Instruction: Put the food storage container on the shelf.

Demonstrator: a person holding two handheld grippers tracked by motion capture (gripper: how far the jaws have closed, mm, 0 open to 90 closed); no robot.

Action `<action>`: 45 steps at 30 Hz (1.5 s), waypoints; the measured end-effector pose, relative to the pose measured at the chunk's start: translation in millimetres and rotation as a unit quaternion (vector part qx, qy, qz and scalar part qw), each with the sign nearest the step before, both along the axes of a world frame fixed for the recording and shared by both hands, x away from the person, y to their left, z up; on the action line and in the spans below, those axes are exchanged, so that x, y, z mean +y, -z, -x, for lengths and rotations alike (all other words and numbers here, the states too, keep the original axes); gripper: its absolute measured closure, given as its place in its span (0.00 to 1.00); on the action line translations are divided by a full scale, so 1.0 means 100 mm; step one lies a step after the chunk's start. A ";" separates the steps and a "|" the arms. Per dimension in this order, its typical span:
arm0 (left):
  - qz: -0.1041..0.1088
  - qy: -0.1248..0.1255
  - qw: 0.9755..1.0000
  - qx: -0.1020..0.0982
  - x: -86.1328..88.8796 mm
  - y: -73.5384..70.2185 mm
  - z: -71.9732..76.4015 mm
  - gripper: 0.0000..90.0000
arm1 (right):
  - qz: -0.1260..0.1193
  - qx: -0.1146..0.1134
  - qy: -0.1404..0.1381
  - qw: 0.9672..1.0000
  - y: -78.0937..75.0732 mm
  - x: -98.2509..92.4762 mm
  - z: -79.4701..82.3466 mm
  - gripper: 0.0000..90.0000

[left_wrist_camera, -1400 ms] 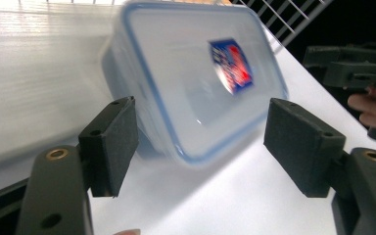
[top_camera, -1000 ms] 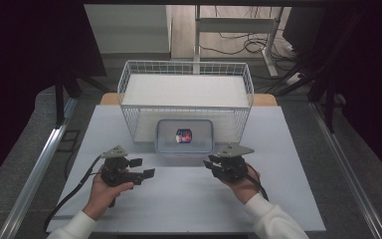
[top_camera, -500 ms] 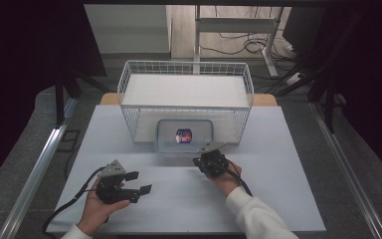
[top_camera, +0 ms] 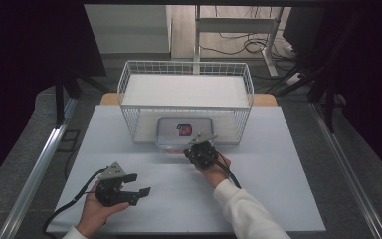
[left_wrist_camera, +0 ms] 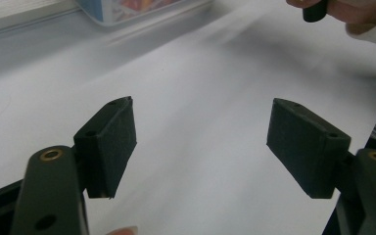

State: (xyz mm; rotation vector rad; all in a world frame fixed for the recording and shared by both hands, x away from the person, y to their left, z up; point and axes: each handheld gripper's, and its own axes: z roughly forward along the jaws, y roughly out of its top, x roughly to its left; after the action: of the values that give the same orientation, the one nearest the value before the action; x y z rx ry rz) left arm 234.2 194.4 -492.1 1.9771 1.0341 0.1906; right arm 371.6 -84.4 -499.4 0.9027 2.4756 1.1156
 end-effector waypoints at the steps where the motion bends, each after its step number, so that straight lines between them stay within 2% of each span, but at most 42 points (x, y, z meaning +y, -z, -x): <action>1: 0.001 -0.002 1.000 -0.001 0.00 0.00 0.00 0.29 | -0.002 -0.001 0.001 1.000 -0.01 0.01 -0.01 0.99; 9: -0.008 -0.005 1.000 -0.004 0.02 0.00 -0.01 0.29 | -0.001 0.009 0.029 1.000 -0.04 0.10 -0.18 0.99; 16: -0.003 -0.005 1.000 -0.007 0.03 -0.02 0.00 0.29 | -0.002 0.011 0.055 0.998 -0.06 0.11 -0.35 0.99; 24: -0.001 -0.007 1.000 -0.009 0.04 -0.03 0.00 0.29 | -0.006 0.010 0.063 0.998 -0.05 0.16 -0.47 0.99; 39: 0.002 -0.003 1.000 -0.005 0.04 -0.03 0.00 0.29 | -0.010 0.017 0.080 0.997 -0.05 0.14 -0.57 0.99; 42: 0.004 -0.004 1.000 -0.005 0.04 -0.03 0.00 0.29 | -0.014 0.019 0.082 0.996 -0.07 0.12 -0.54 0.99; 45: 0.005 -0.006 1.000 -0.005 0.05 -0.04 0.00 0.29 | -0.019 0.012 0.070 0.997 -0.13 0.08 -0.44 0.99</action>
State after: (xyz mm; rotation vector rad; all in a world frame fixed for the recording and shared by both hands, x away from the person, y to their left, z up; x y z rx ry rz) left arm 234.1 199.0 -488.3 1.9590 1.0383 0.2018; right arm 415.6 -76.2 -486.7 1.0896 2.3754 1.1133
